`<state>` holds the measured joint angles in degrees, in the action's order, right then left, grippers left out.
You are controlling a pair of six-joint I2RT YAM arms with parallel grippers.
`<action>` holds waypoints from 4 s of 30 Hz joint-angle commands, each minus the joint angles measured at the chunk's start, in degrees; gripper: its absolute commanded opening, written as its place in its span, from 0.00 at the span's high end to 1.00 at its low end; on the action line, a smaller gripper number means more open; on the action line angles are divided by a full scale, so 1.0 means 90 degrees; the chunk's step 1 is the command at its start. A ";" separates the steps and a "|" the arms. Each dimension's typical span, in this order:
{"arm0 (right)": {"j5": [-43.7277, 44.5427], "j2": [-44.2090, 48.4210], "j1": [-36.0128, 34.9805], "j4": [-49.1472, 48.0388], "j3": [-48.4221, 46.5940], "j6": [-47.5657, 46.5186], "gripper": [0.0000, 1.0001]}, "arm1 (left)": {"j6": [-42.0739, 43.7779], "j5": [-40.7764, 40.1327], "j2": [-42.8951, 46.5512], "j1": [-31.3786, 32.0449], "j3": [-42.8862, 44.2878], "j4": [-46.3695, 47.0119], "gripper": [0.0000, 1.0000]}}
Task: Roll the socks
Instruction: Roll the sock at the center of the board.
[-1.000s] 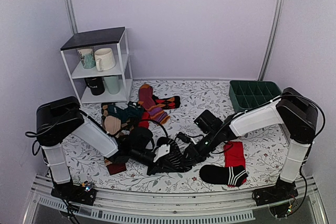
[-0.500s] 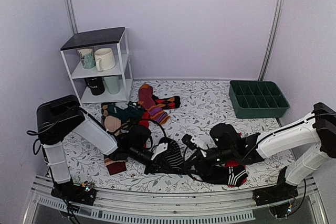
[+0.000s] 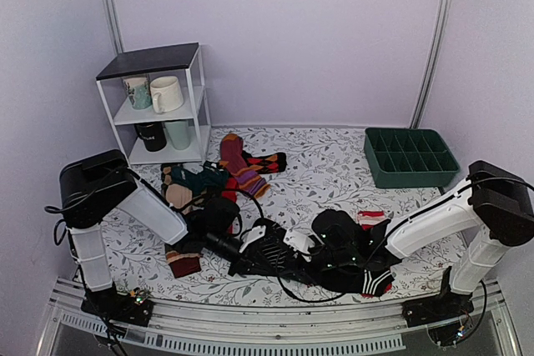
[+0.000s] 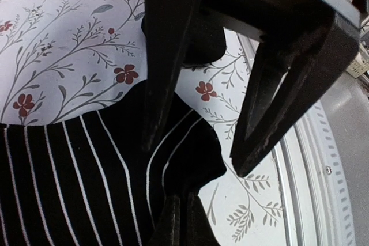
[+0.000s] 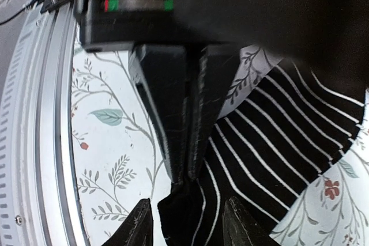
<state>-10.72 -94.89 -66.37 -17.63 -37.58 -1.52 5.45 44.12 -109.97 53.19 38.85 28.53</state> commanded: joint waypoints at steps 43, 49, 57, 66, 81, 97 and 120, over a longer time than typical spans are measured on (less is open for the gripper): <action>-0.3198 -0.2139 0.1437 0.3647 -0.1809 0.2433 1.00 | 0.1838 -0.3101 0.1592 0.1020 -0.1373 0.1228 0.72; -0.3451 -0.2271 0.1584 0.3939 -0.1950 0.2494 1.00 | 0.2174 -0.3289 0.1190 0.1093 -0.0862 0.0842 0.69; -0.3680 -0.2392 0.1646 0.4145 -0.2151 0.2481 1.00 | 0.2197 -0.3251 0.0970 0.1147 -0.0650 0.0516 0.68; -0.3742 -0.2484 0.1715 0.4262 -0.2256 0.2581 0.99 | 0.2142 -0.3297 0.1005 0.1424 -0.0729 0.0541 0.66; -0.3779 -0.2523 0.1727 0.4234 -0.2259 0.2610 0.98 | 0.1895 -0.3398 0.0497 0.1429 -0.0447 0.0410 0.69; -0.3663 -0.2252 0.1730 0.3588 -0.2109 0.2792 0.81 | 0.1396 -0.2885 0.0604 0.1310 -0.0435 -0.0097 1.00; -0.1298 0.0917 0.0465 -0.0350 0.0528 -0.0343 0.56 | 0.0500 -0.1332 0.0427 0.0610 -0.0420 -0.0692 1.00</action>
<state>-28.62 -86.04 -58.61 -20.18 -33.80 4.78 10.83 30.44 -104.62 59.27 35.42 27.90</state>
